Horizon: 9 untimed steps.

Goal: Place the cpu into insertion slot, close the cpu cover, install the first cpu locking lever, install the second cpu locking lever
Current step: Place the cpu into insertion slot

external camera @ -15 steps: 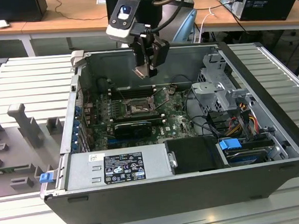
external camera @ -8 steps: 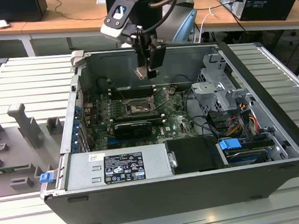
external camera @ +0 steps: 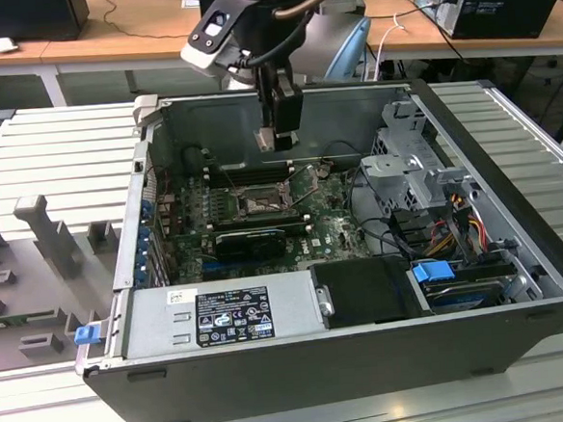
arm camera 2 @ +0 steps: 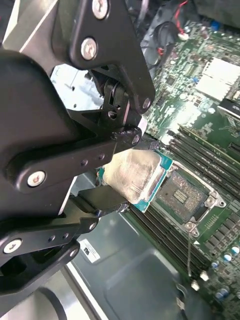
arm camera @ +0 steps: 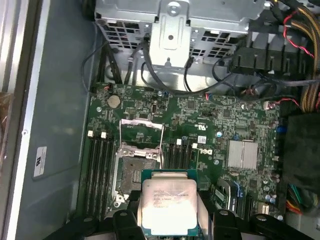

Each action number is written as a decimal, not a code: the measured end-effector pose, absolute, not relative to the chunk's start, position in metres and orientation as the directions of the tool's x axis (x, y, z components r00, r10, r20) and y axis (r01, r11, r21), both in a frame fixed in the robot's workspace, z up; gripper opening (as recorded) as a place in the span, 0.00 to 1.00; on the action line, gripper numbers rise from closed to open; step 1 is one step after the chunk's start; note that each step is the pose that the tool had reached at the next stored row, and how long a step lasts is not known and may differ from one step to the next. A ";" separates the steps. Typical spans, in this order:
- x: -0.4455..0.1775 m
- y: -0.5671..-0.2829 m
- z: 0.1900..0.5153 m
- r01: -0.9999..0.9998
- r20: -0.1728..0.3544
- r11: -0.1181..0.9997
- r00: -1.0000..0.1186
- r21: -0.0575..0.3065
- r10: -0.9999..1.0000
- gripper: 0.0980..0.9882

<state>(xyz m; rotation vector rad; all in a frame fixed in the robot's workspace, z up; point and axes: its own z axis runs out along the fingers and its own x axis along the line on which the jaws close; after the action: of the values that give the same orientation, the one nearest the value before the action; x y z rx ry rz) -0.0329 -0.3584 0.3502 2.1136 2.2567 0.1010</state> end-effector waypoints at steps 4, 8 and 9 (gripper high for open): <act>-0.033 -0.358 0.348 0.997 0.008 0.007 -0.007 0.080 1.000 0.48; -0.033 -0.358 0.340 0.997 0.008 0.004 -0.005 0.080 1.000 0.48; -0.033 -0.358 0.338 0.997 0.008 0.004 -0.005 0.080 1.000 0.48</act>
<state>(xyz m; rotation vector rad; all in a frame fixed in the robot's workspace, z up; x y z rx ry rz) -0.0329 -0.3578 0.3385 2.1791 2.1896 0.0970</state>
